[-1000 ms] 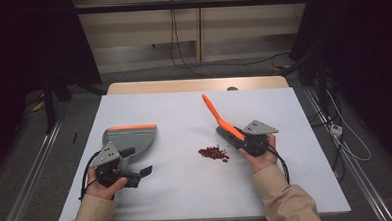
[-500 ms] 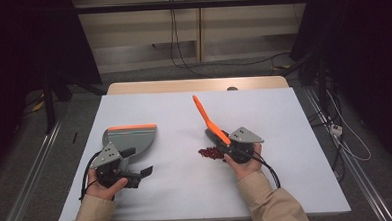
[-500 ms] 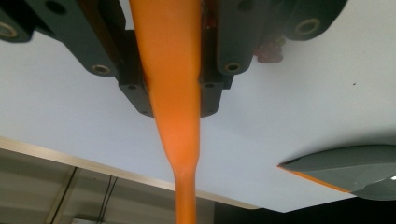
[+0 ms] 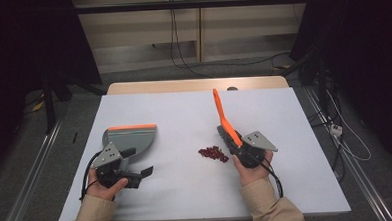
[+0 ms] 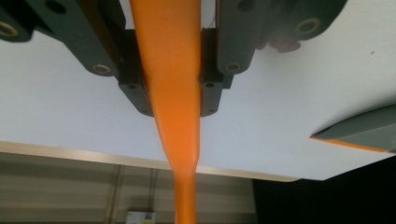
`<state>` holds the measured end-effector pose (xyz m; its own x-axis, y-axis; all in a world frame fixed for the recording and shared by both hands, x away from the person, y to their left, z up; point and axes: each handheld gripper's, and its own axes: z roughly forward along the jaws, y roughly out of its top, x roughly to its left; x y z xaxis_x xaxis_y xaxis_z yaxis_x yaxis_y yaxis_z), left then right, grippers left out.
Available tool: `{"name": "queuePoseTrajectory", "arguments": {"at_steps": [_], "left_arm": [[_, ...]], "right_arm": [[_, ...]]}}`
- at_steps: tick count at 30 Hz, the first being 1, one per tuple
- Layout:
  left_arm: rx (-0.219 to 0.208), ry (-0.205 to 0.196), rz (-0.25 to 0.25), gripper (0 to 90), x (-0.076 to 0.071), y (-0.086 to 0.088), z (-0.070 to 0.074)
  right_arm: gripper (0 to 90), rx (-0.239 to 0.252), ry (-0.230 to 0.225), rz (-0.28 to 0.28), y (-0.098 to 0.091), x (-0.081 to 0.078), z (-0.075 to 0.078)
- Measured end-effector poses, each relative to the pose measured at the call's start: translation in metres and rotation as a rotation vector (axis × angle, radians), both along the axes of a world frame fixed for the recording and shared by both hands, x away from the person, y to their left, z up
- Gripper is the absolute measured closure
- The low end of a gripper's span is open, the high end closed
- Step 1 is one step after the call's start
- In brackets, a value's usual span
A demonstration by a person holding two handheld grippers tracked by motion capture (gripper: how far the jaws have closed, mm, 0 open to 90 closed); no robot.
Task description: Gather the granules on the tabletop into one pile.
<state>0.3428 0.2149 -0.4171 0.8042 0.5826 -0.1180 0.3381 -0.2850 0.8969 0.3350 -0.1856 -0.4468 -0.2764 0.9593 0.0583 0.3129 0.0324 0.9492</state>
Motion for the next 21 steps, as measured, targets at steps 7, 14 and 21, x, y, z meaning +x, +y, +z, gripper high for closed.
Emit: {"name": "queuePoseTrajectory", "arguments": {"at_steps": [7, 14, 21], "left_arm": [[0.005, -0.005, -0.002, 5.6, 0.000, -0.001, 0.001], [-0.004, 0.002, 0.004, 5.6, 0.001, 0.001, 0.000], [-0.004, 0.006, 0.005, 5.6, 0.001, 0.001, -0.001]], "right_arm": [[71.2, 0.009, 0.009, -0.004, 0.018, -0.001, -0.010], [71.2, 0.023, -0.011, -0.020, 0.031, 0.009, -0.013], [71.2, 0.068, -0.002, 0.003, 0.034, 0.014, -0.010]]}}
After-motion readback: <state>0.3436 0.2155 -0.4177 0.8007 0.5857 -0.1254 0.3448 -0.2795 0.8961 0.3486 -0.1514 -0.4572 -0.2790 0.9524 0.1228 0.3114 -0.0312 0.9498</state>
